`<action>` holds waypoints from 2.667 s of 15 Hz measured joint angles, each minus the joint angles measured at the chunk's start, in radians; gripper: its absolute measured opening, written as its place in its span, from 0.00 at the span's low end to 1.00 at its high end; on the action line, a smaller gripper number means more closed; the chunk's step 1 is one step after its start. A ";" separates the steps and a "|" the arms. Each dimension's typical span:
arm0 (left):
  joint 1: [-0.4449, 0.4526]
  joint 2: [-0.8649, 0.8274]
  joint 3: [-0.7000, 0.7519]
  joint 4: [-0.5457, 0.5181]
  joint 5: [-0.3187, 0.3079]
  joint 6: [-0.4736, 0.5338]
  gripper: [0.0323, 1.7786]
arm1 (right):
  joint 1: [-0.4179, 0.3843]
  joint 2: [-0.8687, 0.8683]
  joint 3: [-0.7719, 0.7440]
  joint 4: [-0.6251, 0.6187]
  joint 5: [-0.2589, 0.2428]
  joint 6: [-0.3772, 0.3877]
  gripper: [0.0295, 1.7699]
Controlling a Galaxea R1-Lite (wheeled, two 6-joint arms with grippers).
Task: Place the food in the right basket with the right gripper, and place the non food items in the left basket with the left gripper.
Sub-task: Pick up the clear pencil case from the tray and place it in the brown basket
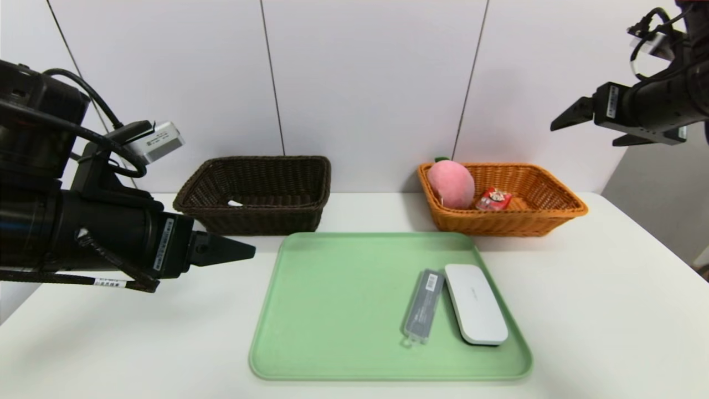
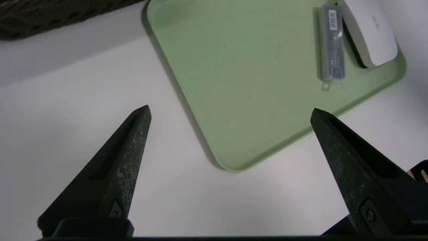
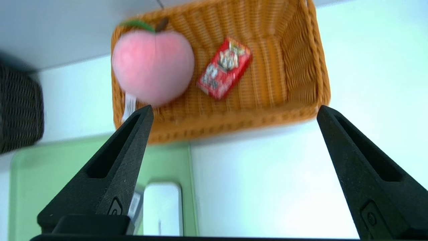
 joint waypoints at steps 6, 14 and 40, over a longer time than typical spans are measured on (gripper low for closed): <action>-0.179 0.152 -0.191 -0.026 0.030 -0.167 0.95 | 0.042 -0.237 0.148 0.229 0.004 -0.028 0.96; -0.451 0.472 -0.419 0.054 0.351 -0.340 0.95 | 0.070 -0.387 0.293 0.303 0.039 -0.032 0.96; -0.629 0.814 -0.568 0.051 0.531 -0.320 0.95 | 0.060 -0.424 0.416 0.263 0.065 -0.026 0.96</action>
